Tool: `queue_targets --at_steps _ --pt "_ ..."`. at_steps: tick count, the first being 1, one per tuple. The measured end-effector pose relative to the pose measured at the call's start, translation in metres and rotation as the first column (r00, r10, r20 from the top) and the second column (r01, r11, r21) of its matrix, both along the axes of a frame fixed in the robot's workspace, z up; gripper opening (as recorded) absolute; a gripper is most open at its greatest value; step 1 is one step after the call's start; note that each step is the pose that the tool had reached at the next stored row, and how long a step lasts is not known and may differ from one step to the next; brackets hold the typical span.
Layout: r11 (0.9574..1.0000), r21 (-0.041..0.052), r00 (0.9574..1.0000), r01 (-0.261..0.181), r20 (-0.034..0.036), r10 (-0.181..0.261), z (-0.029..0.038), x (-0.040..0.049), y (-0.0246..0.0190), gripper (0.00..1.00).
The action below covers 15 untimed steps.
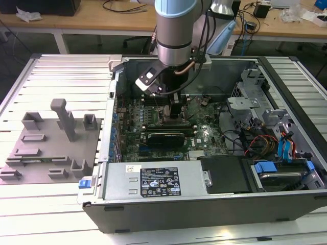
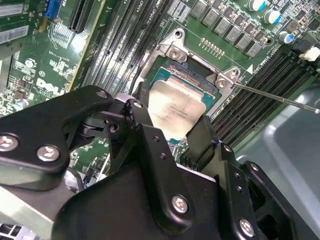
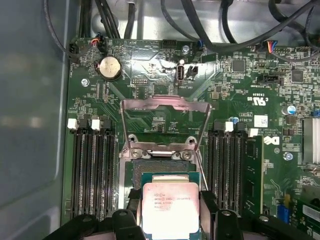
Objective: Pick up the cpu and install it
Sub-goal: 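Place the cpu into insertion slot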
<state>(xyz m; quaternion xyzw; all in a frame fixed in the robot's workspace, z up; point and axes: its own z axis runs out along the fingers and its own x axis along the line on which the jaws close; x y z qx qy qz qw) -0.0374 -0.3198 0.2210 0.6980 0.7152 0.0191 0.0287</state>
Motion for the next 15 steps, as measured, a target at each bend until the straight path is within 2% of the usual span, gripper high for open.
queue_targets --at_steps 7,11,15 --pt "1.0000 0.0001 1.0000 0.004 0.0000 -0.004 -0.0101 0.0000 0.0012 0.55" --pt "1.0000 0.0007 1.0000 0.004 0.0001 -0.004 -0.0124 0.0000 0.0036 0.55" --pt "1.0000 0.0007 1.0000 0.006 0.0000 -0.006 -0.0173 0.0000 0.0041 0.55"
